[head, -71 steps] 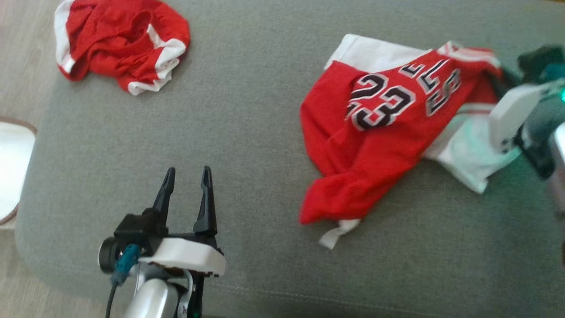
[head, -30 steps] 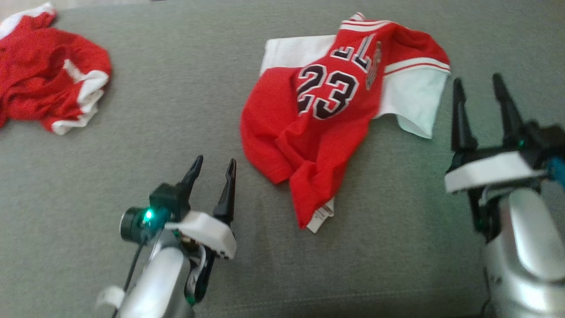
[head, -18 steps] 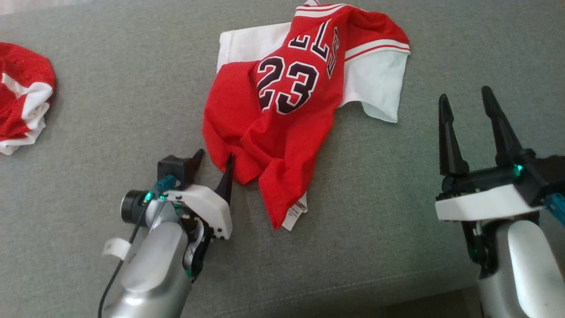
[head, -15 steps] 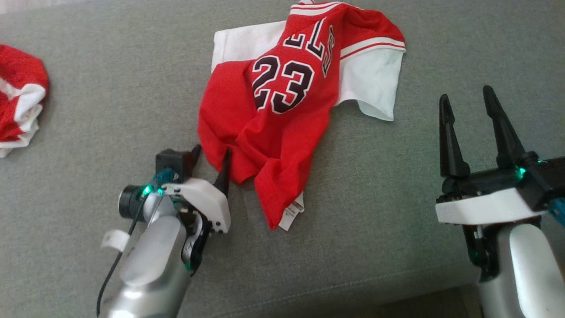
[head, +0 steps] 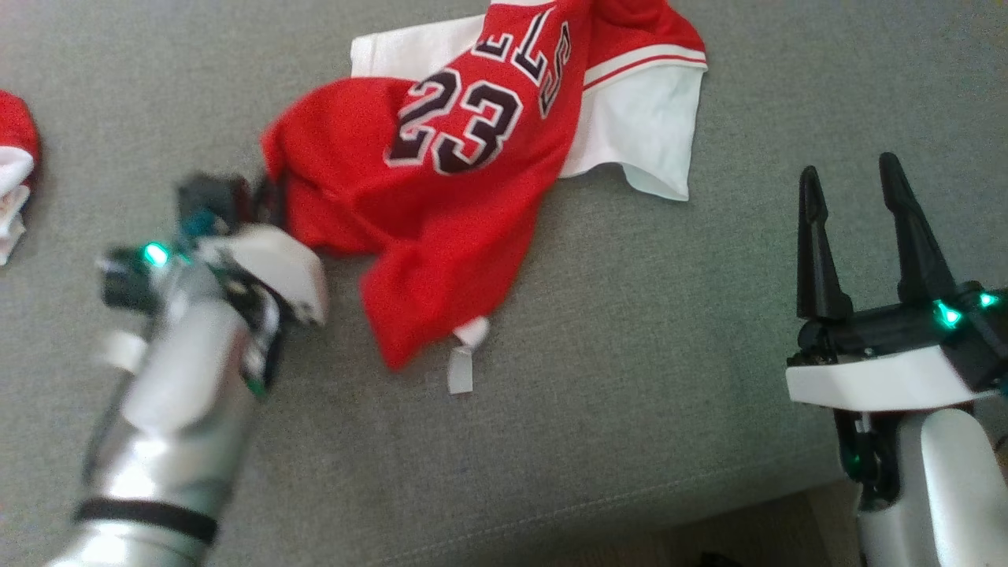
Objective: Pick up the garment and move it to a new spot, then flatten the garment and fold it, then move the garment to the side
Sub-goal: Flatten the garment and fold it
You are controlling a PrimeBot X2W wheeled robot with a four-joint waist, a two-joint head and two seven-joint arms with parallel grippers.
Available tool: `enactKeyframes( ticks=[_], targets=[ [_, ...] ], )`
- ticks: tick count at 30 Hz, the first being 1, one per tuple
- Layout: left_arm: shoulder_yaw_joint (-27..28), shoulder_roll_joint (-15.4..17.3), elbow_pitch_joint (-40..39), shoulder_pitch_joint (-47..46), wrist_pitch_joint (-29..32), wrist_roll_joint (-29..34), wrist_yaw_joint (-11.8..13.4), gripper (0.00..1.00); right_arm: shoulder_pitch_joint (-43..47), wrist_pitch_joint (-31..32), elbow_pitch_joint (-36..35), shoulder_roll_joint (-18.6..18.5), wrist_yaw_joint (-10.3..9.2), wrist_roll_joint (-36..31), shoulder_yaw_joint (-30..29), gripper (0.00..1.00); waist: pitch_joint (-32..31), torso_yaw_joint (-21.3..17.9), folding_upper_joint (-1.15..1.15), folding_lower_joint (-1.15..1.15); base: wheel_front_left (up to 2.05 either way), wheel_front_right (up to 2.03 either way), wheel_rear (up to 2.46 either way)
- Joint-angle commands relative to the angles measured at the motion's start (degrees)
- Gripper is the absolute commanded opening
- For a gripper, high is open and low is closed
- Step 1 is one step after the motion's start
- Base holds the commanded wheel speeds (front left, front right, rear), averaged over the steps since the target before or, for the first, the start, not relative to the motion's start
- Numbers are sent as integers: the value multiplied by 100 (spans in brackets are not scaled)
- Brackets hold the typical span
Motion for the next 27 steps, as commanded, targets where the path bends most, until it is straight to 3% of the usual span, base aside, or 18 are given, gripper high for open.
enactKeyframes(
  ticks=[1, 9, 14, 15, 17, 27],
  targets=[
    [212, 257, -211, -387, 20, 60, 10, 0, -48, -62, -237, 5, 37, 55, 111, 100, 70, -19, 0, 0, 0, 0, 0],
    [135, 1194, -255, -1514, 528, 354, -420, 0, -265, -203, -219, 5, 37, 138, 209, 100, 398, -144, 0, 0, 0, 0, 0],
    [61, 1407, -101, -1838, 591, 408, -617, 0, -407, -312, -39, 6, 37, 247, 345, 100, 482, -209, 0, 0, 0, 0, 0],
    [54, 1419, -67, -1859, 560, 408, -627, 22, -427, -328, 6, 6, 37, 274, 397, 100, 484, -216, 0, 0, 0, 0, 0],
    [92, 1378, -39, -1845, 434, 336, -618, 100, -457, -366, 99, 6, 37, 330, 475, 100, 465, -207, 0, 0, 0, 0, 0],
    [333, 941, -426, -1073, -385, -213, -538, 100, -357, -503, 560, 6, 37, 299, 344, 100, -162, 321, 0, 0, 0, 0, 0]
  ],
)
